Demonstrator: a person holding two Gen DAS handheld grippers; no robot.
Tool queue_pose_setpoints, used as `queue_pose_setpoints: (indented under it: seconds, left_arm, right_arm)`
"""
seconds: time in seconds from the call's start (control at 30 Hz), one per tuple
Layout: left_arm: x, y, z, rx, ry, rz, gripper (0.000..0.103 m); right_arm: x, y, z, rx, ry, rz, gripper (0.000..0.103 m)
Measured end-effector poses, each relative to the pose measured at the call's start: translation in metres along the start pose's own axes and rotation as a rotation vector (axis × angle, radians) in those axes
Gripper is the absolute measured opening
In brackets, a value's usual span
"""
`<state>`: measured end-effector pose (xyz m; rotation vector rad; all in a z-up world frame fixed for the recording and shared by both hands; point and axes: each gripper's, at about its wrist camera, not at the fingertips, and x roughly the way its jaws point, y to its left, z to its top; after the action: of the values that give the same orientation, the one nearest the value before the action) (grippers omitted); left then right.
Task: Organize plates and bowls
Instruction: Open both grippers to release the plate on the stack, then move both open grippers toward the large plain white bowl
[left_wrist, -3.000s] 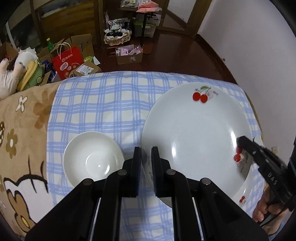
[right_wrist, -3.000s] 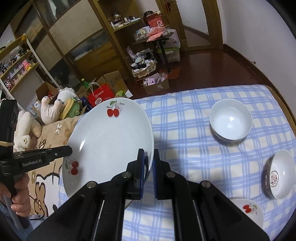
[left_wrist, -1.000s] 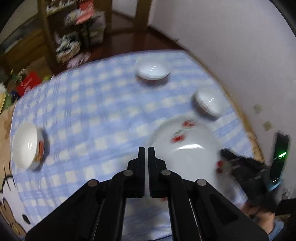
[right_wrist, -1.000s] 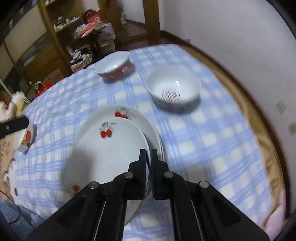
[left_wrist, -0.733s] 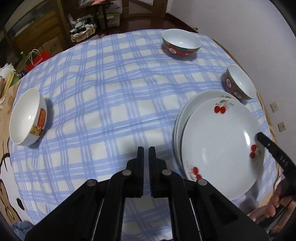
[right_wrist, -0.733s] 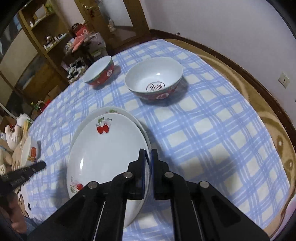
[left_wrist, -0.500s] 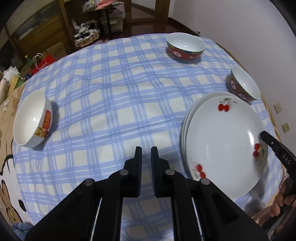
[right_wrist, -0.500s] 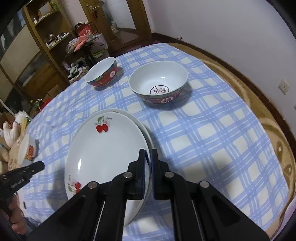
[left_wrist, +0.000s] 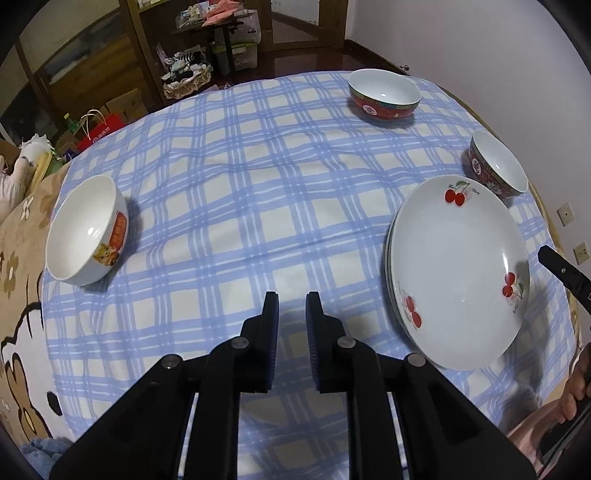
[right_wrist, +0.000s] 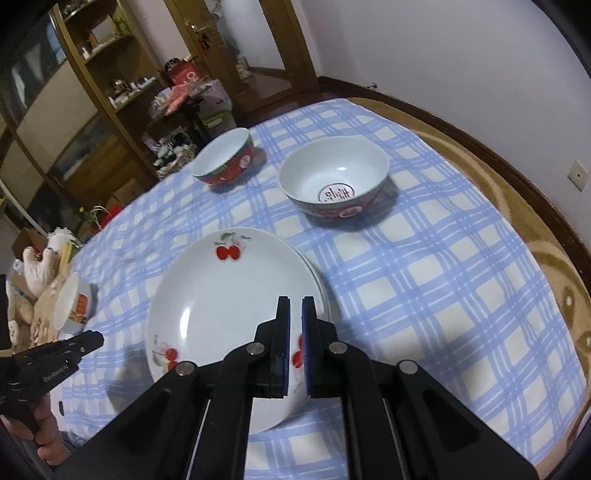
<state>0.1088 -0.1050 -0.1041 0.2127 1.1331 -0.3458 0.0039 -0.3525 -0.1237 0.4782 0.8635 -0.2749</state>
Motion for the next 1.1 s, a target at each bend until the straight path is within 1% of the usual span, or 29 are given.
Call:
queue_pose_setpoints:
  seconds: [0.03,0.07,0.1,0.13,0.17,0.2,0.23,0.3,0.33,0.43,0.5,0.53,0.57,0.6,0.63,0.67,0.7,0.77,0.83,0.97,1.1]
  left_arm:
    - [-0.001,0.001,-0.001,-0.003,0.0,0.001,0.016]
    - [-0.003,0.002,-0.001,-0.004,-0.001,0.003,0.017]
    - [-0.006,0.003,-0.002,-0.004,-0.004,0.005,0.019]
    - [-0.008,0.003,-0.002,-0.005,-0.01,0.005,0.022]
    - [-0.012,0.004,-0.003,-0.008,-0.016,0.003,0.024]
    - [-0.015,0.005,-0.003,-0.012,-0.023,0.002,0.026]
    - [-0.017,0.006,-0.003,-0.016,-0.029,0.002,0.03]
    - [-0.024,0.007,-0.004,-0.01,-0.044,0.003,0.035]
    - [-0.028,0.007,-0.004,-0.006,-0.053,0.009,0.04]
    - [-0.039,0.009,-0.005,-0.002,-0.081,0.018,0.05]
    - [-0.047,0.012,-0.005,-0.003,-0.1,0.021,0.053]
    - [-0.05,0.013,-0.006,-0.002,-0.108,0.024,0.054]
    - [-0.055,0.014,-0.007,0.001,-0.116,0.028,0.058]
    - [-0.058,0.015,-0.008,0.001,-0.122,0.03,0.062]
    - [-0.062,0.016,-0.009,0.003,-0.133,0.031,0.071]
    - [-0.068,0.017,-0.01,0.007,-0.152,0.039,0.078]
    - [-0.072,0.018,-0.011,0.009,-0.164,0.048,0.079]
    - [-0.081,0.02,-0.013,0.018,-0.194,0.076,0.084]
    - [-0.087,0.023,-0.014,0.021,-0.199,0.099,0.089]
    - [-0.098,0.035,-0.014,-0.002,-0.202,0.103,0.09]
    - [-0.109,0.048,-0.015,-0.008,-0.208,0.121,0.09]
  right_arm:
    - [0.0,0.0,0.0,0.0,0.003,-0.003,0.014]
    - [-0.001,0.0,0.0,0.003,0.004,-0.008,0.027]
    - [-0.002,0.0,-0.001,0.007,0.002,-0.009,0.034]
    - [-0.005,0.0,-0.001,0.009,-0.005,-0.012,0.046]
    - [-0.006,-0.001,-0.002,0.01,-0.012,-0.015,0.05]
    - [-0.009,-0.001,-0.002,0.009,-0.022,-0.017,0.05]
    - [-0.011,-0.001,-0.002,0.009,-0.027,-0.018,0.053]
    - [-0.015,-0.002,-0.002,0.018,-0.036,-0.014,0.061]
    - [-0.016,-0.003,-0.002,0.023,-0.042,-0.011,0.065]
    - [-0.021,-0.005,-0.003,0.037,-0.052,-0.002,0.068]
    - [-0.023,-0.006,-0.004,0.043,-0.055,-0.002,0.077]
    - [-0.025,-0.006,-0.004,0.044,-0.06,-0.007,0.083]
    - [-0.027,-0.005,-0.005,0.041,-0.067,-0.016,0.088]
    - [-0.029,-0.003,-0.006,0.036,-0.074,-0.025,0.09]
    - [-0.032,-0.002,-0.006,0.028,-0.083,-0.029,0.092]
    - [-0.034,-0.001,-0.006,0.023,-0.089,-0.027,0.093]
    - [-0.037,0.001,-0.006,0.019,-0.095,-0.024,0.095]
    - [-0.043,0.005,-0.007,0.007,-0.115,-0.021,0.103]
    - [-0.048,0.01,-0.006,-0.015,-0.133,-0.023,0.103]
    - [-0.054,0.024,-0.006,-0.062,-0.145,-0.029,0.103]
    - [-0.06,0.04,-0.006,-0.093,-0.161,-0.01,0.103]
